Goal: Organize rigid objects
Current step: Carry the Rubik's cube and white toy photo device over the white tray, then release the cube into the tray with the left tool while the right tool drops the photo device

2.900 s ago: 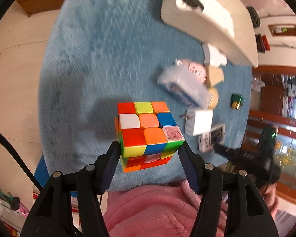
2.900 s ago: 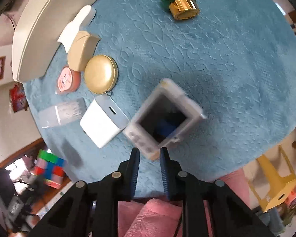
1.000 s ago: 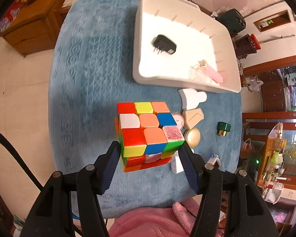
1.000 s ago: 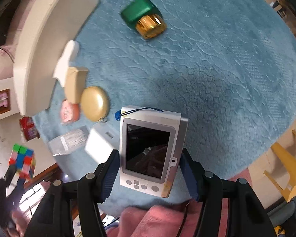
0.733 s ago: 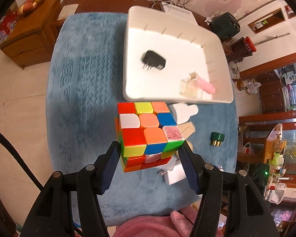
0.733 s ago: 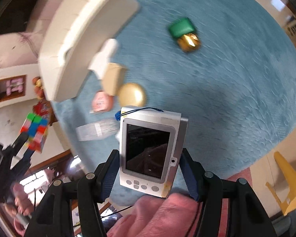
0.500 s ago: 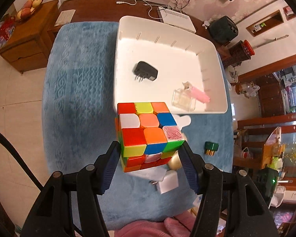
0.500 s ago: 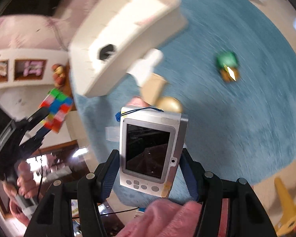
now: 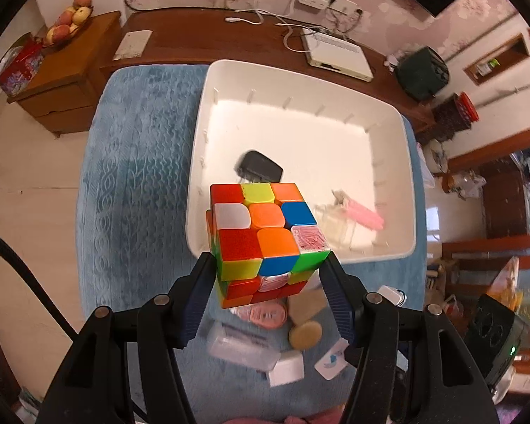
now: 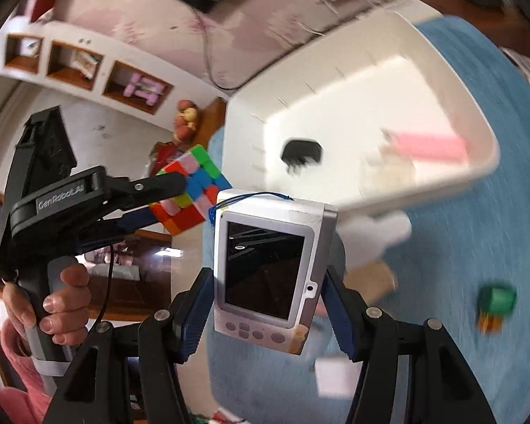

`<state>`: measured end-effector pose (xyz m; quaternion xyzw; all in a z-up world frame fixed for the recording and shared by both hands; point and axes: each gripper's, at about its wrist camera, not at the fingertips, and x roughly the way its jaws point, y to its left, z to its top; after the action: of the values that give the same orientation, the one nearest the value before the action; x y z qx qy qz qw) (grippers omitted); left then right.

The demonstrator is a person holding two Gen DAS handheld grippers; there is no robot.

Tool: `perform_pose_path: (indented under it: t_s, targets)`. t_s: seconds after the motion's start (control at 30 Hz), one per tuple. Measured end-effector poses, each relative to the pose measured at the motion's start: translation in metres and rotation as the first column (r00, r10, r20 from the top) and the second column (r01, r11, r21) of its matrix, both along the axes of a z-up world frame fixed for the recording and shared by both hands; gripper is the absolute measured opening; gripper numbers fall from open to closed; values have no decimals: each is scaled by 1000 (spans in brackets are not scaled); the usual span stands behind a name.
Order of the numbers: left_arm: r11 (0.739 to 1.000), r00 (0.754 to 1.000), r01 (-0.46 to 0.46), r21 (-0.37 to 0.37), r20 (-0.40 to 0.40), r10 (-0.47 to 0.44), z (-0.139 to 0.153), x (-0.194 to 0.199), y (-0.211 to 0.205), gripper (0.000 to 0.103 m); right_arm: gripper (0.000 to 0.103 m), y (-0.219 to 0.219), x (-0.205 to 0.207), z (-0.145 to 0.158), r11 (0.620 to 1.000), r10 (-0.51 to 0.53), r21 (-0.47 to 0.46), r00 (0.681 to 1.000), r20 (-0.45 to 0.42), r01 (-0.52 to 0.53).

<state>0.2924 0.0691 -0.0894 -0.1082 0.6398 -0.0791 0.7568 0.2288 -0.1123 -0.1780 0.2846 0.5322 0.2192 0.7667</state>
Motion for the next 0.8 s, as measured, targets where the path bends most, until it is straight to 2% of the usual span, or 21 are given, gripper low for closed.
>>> perform_pose_path:
  t_s: [0.13,0.3,0.4,0.47,0.57,0.67,0.8]
  targets:
    - [999,999,-43,10,-5,43,-9,14,-1,64,61,-1,24,-3,998,52,14,995,89,-53]
    - [997,997,-82,9,-6,82,-21,26,-3,64,61,-4,46,-9,998,70,-2,984,163,-70]
    - [996,995,-94,6,-10,94,-26,30,-4,65,61,-3,54,-11,996,84,-47,973,213,-76]
    - [995,995,-102,11,-12,102,-29,31,-4,65,62,-1,59,-14,994,95,-71,971,219,-81]
    - [992,992,-126,10,-6,126,-31,31,-3,62,60,-2,66,-22,995,93,-52,977,194,-84]
    - [989,989,-148,-13,27,148,-24,30,0,65,59,-7,67,-22,997,80,-8,976,201,-80]
    - [978,976,-208,-28,65,209,-18,22,11,72,59,-8,64,-15,997,75,-16,974,216,-74]
